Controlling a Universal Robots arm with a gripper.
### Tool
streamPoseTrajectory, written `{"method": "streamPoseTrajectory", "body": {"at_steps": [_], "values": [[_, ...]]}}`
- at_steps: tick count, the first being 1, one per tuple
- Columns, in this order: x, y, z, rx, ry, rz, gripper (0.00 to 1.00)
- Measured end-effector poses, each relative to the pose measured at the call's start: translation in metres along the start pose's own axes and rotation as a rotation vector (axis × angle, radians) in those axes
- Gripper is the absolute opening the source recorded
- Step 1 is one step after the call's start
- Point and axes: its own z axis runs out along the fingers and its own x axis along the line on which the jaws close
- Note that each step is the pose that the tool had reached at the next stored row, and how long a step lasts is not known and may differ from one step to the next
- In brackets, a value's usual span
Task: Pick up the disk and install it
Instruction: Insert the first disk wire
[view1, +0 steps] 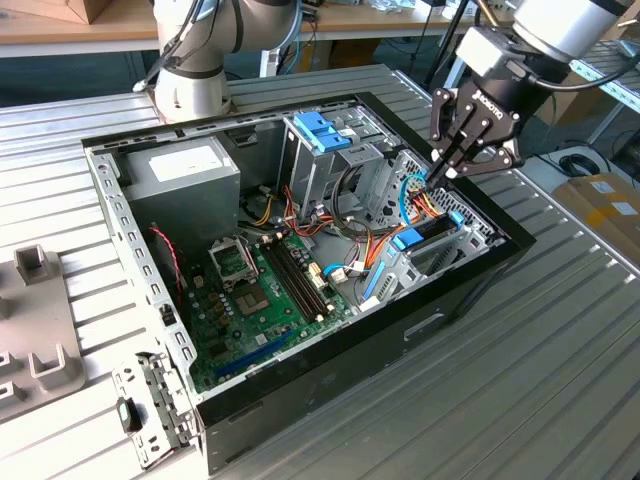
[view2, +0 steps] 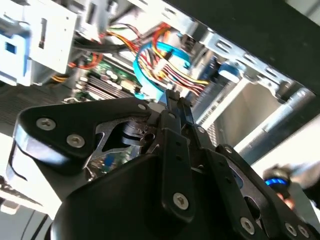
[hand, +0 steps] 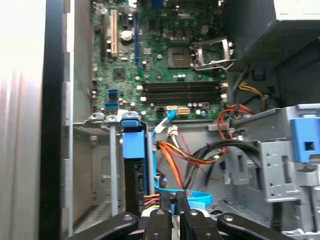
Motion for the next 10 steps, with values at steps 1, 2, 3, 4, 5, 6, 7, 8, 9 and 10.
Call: {"method": "streamPoseTrajectory", "body": {"at_steps": [1, 2, 3, 4, 5, 6, 7, 8, 9, 10], "values": [[0.0003, 0.0, -0.0001, -0.0005, -0.0127, -0.002, 0.16], [0.0008, 0.0, 0.0, -0.0013, -0.033, -0.006, 0.16], [0.0011, 0.0, -0.0001, -0.002, -0.0508, -0.009, 0.16], [0.0014, 0.0, 0.0, -0.0025, -0.0639, -0.011, 0.16], [0.0015, -0.0001, -0.0001, -0.0027, -0.069, -0.012, 0.16], [0.0015, 0.0, -0.0001, -0.0027, -0.0691, -0.012, 0.16], [0.0017, 0.0, -0.0002, -0.0027, -0.0691, -0.012, 0.16], [0.0029, -0.0001, 0.0, -0.0027, -0.0692, -0.012, 0.16], [0.0037, 0.0001, 0.0003, -0.0027, -0.0691, -0.012, 0.16], [0.0044, 0.0002, 0.0006, -0.0027, -0.0692, -0.012, 0.16]]}}
